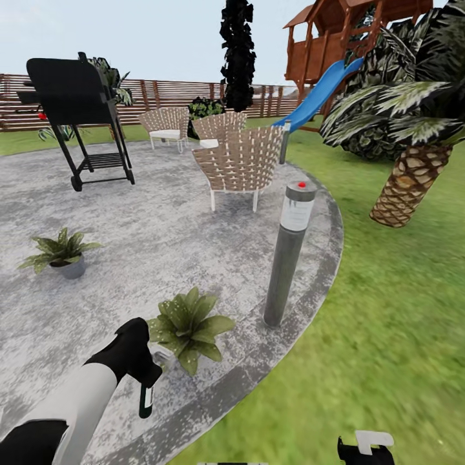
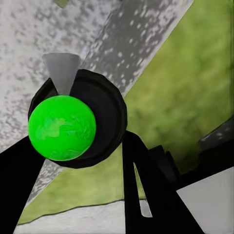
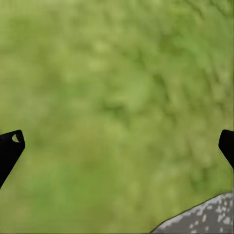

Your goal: Pick up the pesticide atomizer in the garden and spray insectifuge to fully cover both potted plants in the garden.

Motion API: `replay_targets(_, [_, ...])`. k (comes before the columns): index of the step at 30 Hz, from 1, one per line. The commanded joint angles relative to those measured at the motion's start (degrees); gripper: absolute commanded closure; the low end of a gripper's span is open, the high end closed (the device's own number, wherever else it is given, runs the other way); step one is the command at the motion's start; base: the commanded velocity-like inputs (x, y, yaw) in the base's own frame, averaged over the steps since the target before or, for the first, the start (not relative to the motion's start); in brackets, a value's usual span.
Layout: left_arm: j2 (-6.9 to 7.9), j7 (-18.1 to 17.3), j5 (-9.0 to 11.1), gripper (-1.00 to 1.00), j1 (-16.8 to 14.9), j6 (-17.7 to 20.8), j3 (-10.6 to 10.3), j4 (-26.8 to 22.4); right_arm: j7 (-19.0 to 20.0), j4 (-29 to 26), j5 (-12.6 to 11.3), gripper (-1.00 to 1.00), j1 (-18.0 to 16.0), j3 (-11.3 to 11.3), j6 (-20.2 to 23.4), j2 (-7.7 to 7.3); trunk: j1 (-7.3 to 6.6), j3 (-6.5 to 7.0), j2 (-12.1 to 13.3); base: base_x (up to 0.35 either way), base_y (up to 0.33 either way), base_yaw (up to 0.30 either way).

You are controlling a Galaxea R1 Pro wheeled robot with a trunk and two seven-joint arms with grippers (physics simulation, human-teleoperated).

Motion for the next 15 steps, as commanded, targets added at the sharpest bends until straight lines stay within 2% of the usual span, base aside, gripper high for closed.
replay_targets(1, [-0.01, -0.5, -0.5, 1.0, 0.0, 0.3, 0.0, -0.1, -0.2, 0.0, -0.4, -1.0, 0.0, 0.5, -0.1, 0.0, 0.0, -0.05, 0.0, 0.073, -0.257, 0.267])
replay_targets(4, [-0.01, -0.5, -0.5, 1.0, 0.0, 0.3, 0.0, 0.0, -0.2, 0.0, -0.4, -1.0, 0.0, 0.4, -0.1, 0.0, 0.0, -0.05, 0.0, 0.021, -0.266, 0.234])
replay_targets(11, [0.09, -0.5, -0.5, 1.0, 0.1, 0.5, -0.1, -0.1, -0.1, 0.0, -0.4, -1.0, 0.0, 0.5, -0.1, 0.2, 0.0, -0.05, 0.0, 0.009, -0.271, 0.033])
replay_targets(15, [0.18, -0.5, -0.5, 1.0, 0.1, 0.5, -0.1, -0.1, -0.1, 0.0, -0.4, -1.0, 0.0, 0.5, -0.1, 0.2, 0.0, -0.05, 0.0, 0.087, -0.231, 0.224])
